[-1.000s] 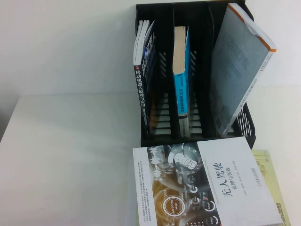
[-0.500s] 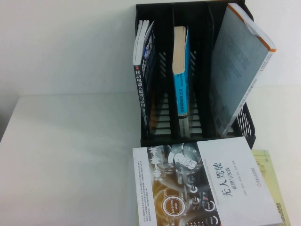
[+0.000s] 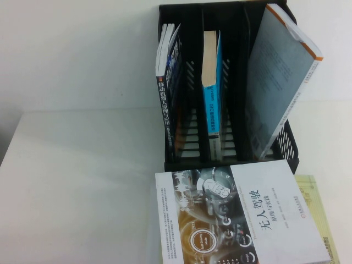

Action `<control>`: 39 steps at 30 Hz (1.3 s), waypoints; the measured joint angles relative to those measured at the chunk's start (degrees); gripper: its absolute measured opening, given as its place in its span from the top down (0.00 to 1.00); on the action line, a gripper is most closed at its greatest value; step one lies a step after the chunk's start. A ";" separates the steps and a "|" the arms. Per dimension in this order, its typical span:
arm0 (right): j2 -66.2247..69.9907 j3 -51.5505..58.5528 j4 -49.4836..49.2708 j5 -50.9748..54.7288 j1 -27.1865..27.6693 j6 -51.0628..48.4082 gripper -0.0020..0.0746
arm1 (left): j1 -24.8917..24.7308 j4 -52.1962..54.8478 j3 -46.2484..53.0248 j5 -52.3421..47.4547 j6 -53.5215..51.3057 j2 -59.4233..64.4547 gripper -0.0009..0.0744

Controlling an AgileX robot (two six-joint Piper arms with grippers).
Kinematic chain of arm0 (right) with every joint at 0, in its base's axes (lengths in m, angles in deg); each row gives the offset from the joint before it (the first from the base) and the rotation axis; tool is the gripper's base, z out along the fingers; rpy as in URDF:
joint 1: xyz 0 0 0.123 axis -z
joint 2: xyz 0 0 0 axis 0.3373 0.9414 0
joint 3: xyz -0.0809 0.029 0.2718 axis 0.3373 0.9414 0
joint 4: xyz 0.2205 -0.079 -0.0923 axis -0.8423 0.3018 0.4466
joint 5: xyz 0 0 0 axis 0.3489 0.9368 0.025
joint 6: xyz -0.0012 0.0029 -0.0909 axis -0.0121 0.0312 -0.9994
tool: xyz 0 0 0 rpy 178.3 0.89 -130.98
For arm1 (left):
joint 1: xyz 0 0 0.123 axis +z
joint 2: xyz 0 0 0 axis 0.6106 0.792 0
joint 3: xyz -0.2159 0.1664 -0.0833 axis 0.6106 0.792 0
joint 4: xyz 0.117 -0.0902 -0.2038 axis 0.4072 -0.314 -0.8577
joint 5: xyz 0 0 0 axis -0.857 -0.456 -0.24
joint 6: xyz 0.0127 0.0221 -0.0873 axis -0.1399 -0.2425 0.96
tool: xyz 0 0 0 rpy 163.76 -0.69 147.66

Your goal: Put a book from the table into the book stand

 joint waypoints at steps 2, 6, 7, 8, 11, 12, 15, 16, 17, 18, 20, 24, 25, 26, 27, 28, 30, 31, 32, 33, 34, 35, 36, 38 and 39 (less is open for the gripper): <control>0.00 0.00 0.00 0.00 0.00 0.00 0.98 | 0.00 0.00 0.00 0.00 0.00 0.00 0.99; 0.00 0.00 0.00 0.00 0.00 0.00 0.98 | 0.00 0.00 0.00 0.00 0.00 0.00 0.99; 0.00 0.00 0.00 0.00 0.00 0.00 0.98 | 0.00 0.00 0.00 -0.11 0.00 0.00 0.99; 0.00 0.00 0.00 0.00 0.00 0.00 0.98 | 0.00 0.00 0.00 -0.11 0.00 0.00 0.99; 0.00 0.00 0.00 0.00 0.00 0.00 0.98 | 0.00 0.00 0.00 -0.20 0.00 0.00 0.99; 0.00 0.00 0.00 0.00 0.00 0.00 0.98 | 0.00 0.00 0.00 -0.20 0.00 0.00 0.99; 0.00 0.00 0.00 0.00 0.00 0.00 0.98 | 0.00 0.00 0.00 -0.23 0.00 0.00 0.99; 0.00 0.00 0.00 0.00 0.00 0.00 0.98 | 0.00 0.00 0.00 -0.33 0.00 0.00 0.99; 0.00 0.00 0.00 0.00 0.00 0.00 0.98 | 0.00 0.00 0.00 -0.33 0.00 0.00 0.99; -0.25 0.13 0.00 -0.12 0.00 0.00 0.98 | 0.00 0.00 0.00 -0.33 0.00 0.00 0.99; -1.54 1.17 0.13 -1.60 0.00 0.00 0.98 | 0.00 0.00 0.00 -0.33 0.00 0.00 0.99; -4.90 2.68 7.56 -9.02 0.09 0.00 0.98 | 0.00 0.00 0.00 -0.33 0.00 0.00 0.99; -5.79 2.82 10.55 -10.22 0.09 0.00 0.98 | 0.00 0.00 0.00 -0.33 0.00 0.00 0.99; -6.98 2.85 13.91 -11.43 0.09 0.12 0.98 | 0.00 -0.09 0.00 -0.33 0.00 0.00 0.99; -8.24 2.94 17.55 -12.39 0.09 0.25 0.98 | 0.00 -0.09 0.00 -0.33 0.00 0.00 0.99; -9.25 2.94 20.47 -12.81 0.09 1.13 0.98 | 0.00 -0.09 0.00 -0.33 0.00 0.00 0.99; -11.65 3.06 27.08 -13.15 0.09 4.98 0.98 | 0.00 -0.09 -0.09 -0.33 0.00 0.00 0.99; -12.76 3.29 29.25 -13.43 0.09 7.25 0.98 | 0.00 -0.09 -0.09 -0.33 0.00 0.00 0.99; -13.76 3.79 31.73 -13.72 0.09 10.47 0.98 | 0.00 -0.09 -0.09 -0.33 0.00 0.00 0.99; -14.60 4.59 33.86 -14.53 0.09 13.82 0.98 | 0.00 -0.09 -0.09 -0.33 0.00 0.00 0.99; -15.20 5.69 35.26 -15.03 0.09 16.42 0.98 | 0.00 -0.09 -0.09 -0.33 0.00 0.00 0.99; -15.91 7.06 36.47 -15.59 0.09 19.41 0.98 | 0.00 -0.09 -0.09 -0.33 0.00 0.00 0.99; -16.62 8.66 37.03 -16.10 0.09 22.03 0.98 | 0.00 -0.09 -0.09 -0.33 0.00 0.00 0.99; -17.34 11.86 38.01 -17.40 0.09 25.97 0.98 | 0.00 -0.09 -0.09 -0.33 0.00 0.00 0.99; -17.59 13.73 38.02 -17.65 0.09 27.32 0.98 | 0.00 -0.09 -0.09 -0.33 0.00 0.00 0.99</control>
